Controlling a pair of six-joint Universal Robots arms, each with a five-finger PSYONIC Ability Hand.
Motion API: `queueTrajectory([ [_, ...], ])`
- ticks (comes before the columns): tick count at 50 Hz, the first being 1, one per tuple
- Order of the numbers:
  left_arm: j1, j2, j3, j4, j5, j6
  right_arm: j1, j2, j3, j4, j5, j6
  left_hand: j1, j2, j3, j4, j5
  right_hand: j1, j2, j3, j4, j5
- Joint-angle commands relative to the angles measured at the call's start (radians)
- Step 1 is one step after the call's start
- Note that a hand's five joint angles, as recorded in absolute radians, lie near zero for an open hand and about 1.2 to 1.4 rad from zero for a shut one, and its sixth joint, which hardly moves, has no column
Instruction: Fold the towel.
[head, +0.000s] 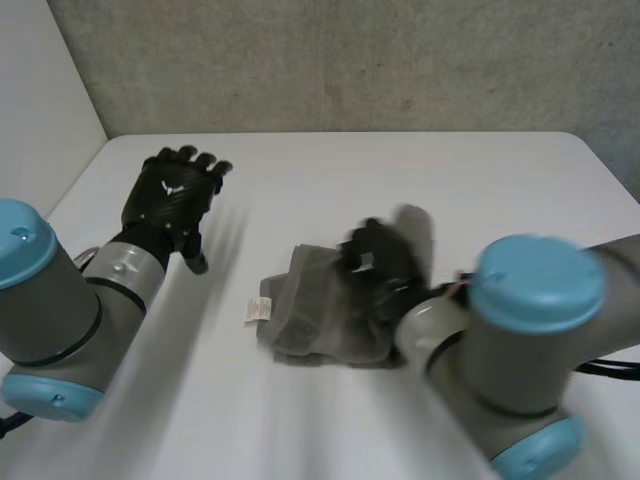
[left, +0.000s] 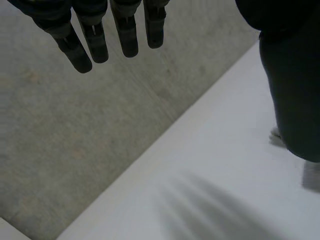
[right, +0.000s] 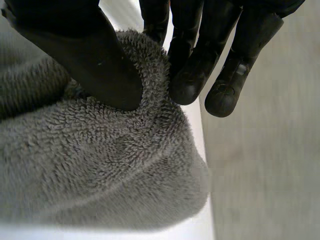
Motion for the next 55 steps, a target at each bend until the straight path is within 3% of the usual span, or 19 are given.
queueTrajectory([
  [1,0.007,0.073,0.008,-0.001,0.0,-0.118,0.184,0.154,-0.099,-0.025,-0.125,-0.163,-0.09,-0.081,-0.063,-0.084,-0.215,0.13,0.157,0.062,0.06,0.09],
  [8,0.018,0.09,0.006,-0.001,0.002,-0.17,0.196,0.228,-0.108,-0.028,-0.145,-0.134,-0.09,-0.081,-0.063,-0.084,-0.215,0.111,0.137,0.042,0.04,0.07],
  [9,0.018,0.09,0.006,-0.001,0.002,-0.17,0.194,0.22,-0.108,-0.035,-0.143,-0.093,-0.09,-0.081,-0.063,-0.084,-0.215,-0.142,-0.115,-0.211,-0.213,-0.183],
  [10,0.018,0.09,0.006,-0.001,0.002,-0.17,0.194,0.22,-0.108,-0.036,-0.143,-0.092,-0.09,-0.081,-0.063,-0.084,-0.215,-0.145,-0.118,-0.213,-0.215,-0.185],
  [12,0.019,0.087,0.008,-0.001,0.002,-0.172,0.167,0.167,-0.107,-0.048,-0.14,0.039,-0.09,-0.081,-0.063,-0.084,-0.215,-0.942,-0.915,-1.01,-1.012,-0.982],
  [13,0.019,0.087,0.008,-0.001,0.002,-0.172,0.167,0.167,-0.107,-0.048,-0.14,0.039,-0.09,-0.081,-0.063,-0.084,-0.215,-0.946,-0.919,-1.015,-1.017,-0.987],
  [14,0.019,0.08,0.009,-0.001,0.002,-0.17,0.138,0.126,-0.098,-0.048,-0.14,0.121,-0.09,-0.081,-0.063,-0.084,-0.215,-1.092,-1.065,-1.16,-1.162,-1.132],
  [18,0.013,0.074,0.018,-0.001,0.0,-0.17,0.052,0.021,-0.066,-0.042,-0.137,0.387,-0.09,-0.081,-0.063,-0.084,-0.215,-1.092,-1.065,-1.16,-1.162,-1.132],
  [24,-0.001,0.06,0.031,-0.003,0.0,-0.173,-0.014,-0.088,-0.019,-0.034,-0.137,0.584,-0.087,-0.078,-0.06,-0.081,-0.213,-1.092,-1.065,-1.16,-1.162,-1.132],
  [26,-0.017,0.038,0.049,-0.012,0.0,-0.177,-0.093,-0.128,0.014,-0.011,-0.143,0.651,-0.081,-0.072,-0.054,-0.075,-0.207,-1.092,-1.065,-1.16,-1.162,-1.132],
  [33,-0.114,-0.035,0.097,-0.045,-0.001,-0.21,-0.164,-0.126,0.025,0.072,-0.148,0.676,-0.075,-0.067,-0.048,-0.069,-0.201,-1.092,-1.065,-1.16,-1.162,-1.132],
  [40,-0.212,-0.195,0.16,-0.167,-0.014,-0.241,-0.18,-0.019,-0.002,0.113,-0.145,0.684,-0.072,-0.064,-0.045,-0.066,-0.198,-1.092,-1.065,-1.16,-1.162,-1.132],
  [46,-0.238,-0.308,0.173,-0.187,-0.083,-0.227,-0.175,0.096,-0.041,0.153,-0.146,0.717,-0.075,-0.067,-0.048,-0.069,-0.201,-1.092,-1.065,-1.16,-1.162,-1.132],
  [55,-0.232,-0.315,0.184,-0.19,-0.104,-0.229,-0.171,0.185,-0.127,0.257,-0.139,0.748,-0.081,-0.072,-0.054,-0.075,-0.207,-1.092,-1.065,-1.16,-1.162,-1.132],
])
